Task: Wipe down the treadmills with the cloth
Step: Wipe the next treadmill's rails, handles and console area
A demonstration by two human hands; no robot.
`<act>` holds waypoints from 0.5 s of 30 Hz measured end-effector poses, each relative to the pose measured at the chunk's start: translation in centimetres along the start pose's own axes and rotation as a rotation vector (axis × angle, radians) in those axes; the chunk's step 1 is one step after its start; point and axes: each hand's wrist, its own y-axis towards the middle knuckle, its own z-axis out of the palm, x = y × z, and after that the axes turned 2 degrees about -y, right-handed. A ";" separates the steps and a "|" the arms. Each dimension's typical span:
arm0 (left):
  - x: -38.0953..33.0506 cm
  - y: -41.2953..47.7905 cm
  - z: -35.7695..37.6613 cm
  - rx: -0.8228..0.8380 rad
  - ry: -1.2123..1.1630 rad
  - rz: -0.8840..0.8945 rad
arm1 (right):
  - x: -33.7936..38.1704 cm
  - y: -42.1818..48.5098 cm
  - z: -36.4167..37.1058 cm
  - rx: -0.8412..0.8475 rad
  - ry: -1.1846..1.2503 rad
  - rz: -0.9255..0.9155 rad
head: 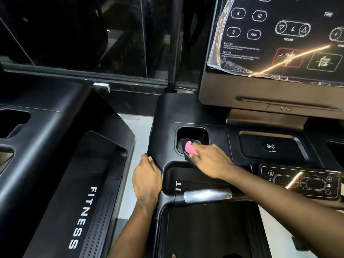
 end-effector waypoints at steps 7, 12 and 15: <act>-0.1 0.0 0.2 -0.026 0.023 0.008 | 7.5 6.5 0.4 -0.116 0.493 0.565; -0.2 -0.1 0.2 -0.024 0.049 0.010 | 9.4 6.5 1.9 -0.216 0.518 0.543; -0.2 -0.1 0.2 -0.031 0.048 0.018 | 6.6 3.7 2.0 -0.087 0.341 0.314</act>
